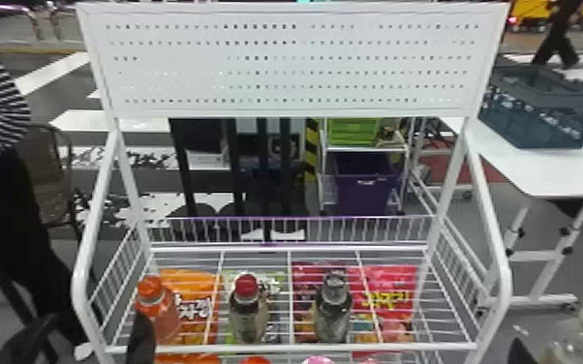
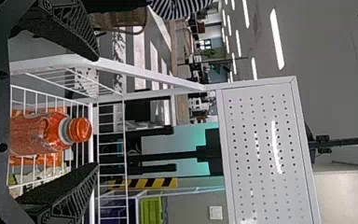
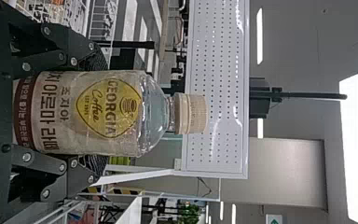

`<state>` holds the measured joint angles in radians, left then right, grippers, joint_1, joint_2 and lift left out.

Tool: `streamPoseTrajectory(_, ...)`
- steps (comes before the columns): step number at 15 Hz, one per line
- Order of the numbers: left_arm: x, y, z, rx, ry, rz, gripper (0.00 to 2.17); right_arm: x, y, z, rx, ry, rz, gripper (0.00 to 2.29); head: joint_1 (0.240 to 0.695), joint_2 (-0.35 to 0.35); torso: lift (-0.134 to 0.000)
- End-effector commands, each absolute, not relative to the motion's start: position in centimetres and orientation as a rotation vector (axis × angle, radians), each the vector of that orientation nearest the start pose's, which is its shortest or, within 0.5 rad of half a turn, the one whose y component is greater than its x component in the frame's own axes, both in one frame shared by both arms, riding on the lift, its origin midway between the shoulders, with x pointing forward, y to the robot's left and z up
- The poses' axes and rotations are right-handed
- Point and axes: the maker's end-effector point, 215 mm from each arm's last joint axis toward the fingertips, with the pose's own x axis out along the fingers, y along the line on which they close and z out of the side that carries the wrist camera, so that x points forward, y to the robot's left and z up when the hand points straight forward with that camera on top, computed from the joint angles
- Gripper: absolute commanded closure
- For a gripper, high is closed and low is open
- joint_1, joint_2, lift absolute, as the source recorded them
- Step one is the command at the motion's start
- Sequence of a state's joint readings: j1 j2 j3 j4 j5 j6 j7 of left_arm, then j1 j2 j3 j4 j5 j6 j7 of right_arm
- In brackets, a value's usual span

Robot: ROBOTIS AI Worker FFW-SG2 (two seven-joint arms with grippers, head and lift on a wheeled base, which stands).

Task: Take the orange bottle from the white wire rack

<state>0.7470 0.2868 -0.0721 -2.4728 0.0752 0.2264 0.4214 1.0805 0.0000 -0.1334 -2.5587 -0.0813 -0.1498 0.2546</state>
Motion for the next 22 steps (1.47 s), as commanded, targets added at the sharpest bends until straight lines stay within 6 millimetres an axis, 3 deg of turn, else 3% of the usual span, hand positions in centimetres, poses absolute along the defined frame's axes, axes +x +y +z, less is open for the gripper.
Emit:
streamPoseTrajectory(1, 38.0, 26.2, -27.1, 0.114, 0.069, 0.165, 0.08, 30.2, -22.3, -22.6, -0.044, -0.048, 0.184, 1.0, 0.499, 0.0, 0.0)
streamPoseTrajectory(11, 38.1, 26.2, -27.7, 0.114, 0.079, 0.166, 0.08, 30.3, -22.3, -22.6, -0.044, -0.049, 0.183, 1.0, 0.499, 0.0, 0.0)
streamPoseTrajectory(13, 38.2, 25.8, -29.3, 0.104, 0.085, 0.159, 0.08, 30.3, -22.3, -22.7, -0.042, -0.048, 0.183, 1.0, 0.499, 0.0, 0.0)
streamPoseTrajectory(16, 38.4, 23.9, -33.5, 0.031, 0.062, 0.133, 0.09, 30.3, -22.3, -22.9, -0.042, -0.045, 0.183, 1.0, 0.499, 0.0, 0.0)
streamPoseTrajectory(19, 38.9, 23.6, -37.9, -0.008, 0.027, 0.15, 0.09, 30.3, -22.4, -23.1, -0.041, -0.04, 0.182, 1.0, 0.499, 0.0, 0.0)
streamPoseTrajectory(22, 39.8, 22.5, -40.9, -0.011, 0.024, 0.13, 0.09, 30.2, -22.4, -23.3, -0.041, -0.039, 0.181, 1.0, 0.499, 0.0, 0.0)
